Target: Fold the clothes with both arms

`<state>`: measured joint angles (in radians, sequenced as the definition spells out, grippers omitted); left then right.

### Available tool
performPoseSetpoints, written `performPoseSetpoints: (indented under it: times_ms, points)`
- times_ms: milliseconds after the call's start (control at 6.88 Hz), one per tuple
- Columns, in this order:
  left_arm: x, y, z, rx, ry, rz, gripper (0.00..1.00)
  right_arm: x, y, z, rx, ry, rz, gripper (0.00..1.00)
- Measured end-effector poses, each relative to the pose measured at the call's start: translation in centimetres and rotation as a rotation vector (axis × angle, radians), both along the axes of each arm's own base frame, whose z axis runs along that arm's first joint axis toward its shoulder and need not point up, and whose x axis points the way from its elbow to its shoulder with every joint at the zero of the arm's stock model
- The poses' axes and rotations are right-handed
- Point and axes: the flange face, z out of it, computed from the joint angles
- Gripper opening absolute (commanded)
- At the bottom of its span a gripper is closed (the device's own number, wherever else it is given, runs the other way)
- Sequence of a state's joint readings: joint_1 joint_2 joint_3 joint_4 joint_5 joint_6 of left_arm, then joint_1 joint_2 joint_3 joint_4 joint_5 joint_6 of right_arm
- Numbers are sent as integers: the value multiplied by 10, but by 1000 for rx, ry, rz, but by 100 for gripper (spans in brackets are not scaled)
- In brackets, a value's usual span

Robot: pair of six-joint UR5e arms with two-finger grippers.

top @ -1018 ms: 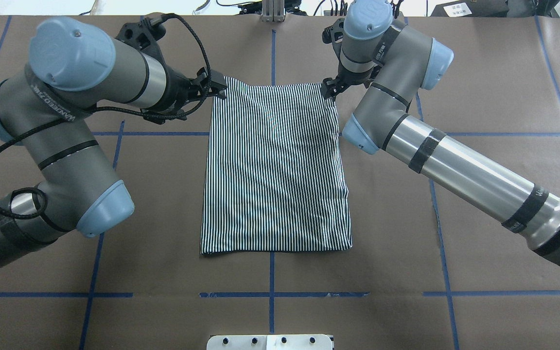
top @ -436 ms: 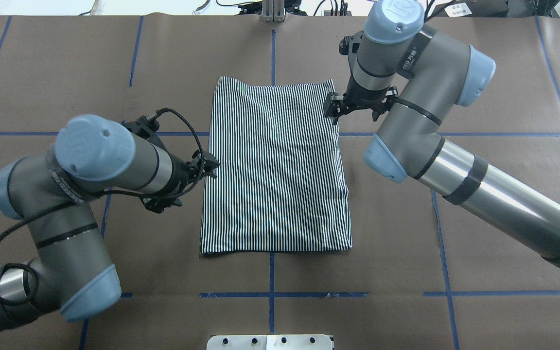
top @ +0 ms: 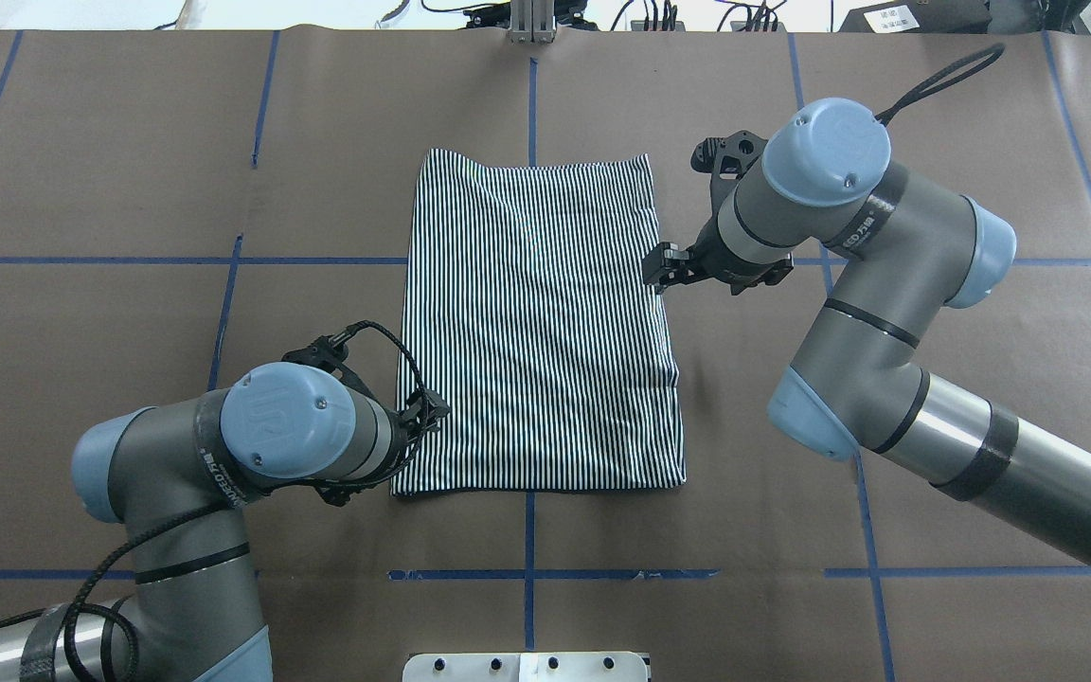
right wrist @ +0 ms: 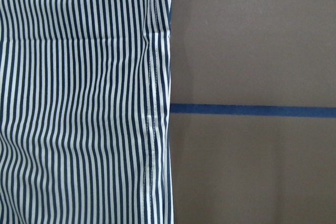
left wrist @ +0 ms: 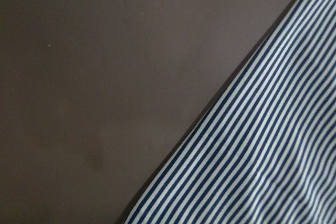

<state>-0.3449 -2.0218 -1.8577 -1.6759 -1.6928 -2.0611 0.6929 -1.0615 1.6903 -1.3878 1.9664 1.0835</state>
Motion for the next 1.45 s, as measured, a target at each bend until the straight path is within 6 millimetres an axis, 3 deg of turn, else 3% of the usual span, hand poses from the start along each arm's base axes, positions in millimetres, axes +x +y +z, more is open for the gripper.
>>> performPoseSetpoints:
  times_ms: [582,727,1164,1309,1455]
  points:
    - [17,11,13,-15,-30,-7,89,-4,7,-7,-14,-18,18,100]
    - [19,14,13,-15,-30,-2,82,-3,8,-7,-14,-19,18,100]
    - [21,17,14,-17,-32,3,41,-4,8,-9,-13,-20,17,100]
    - [21,17,14,-17,-31,3,18,-4,8,-8,-13,-20,17,100]
    - [21,17,13,-17,-30,2,3,-4,8,-8,-14,-18,16,100]
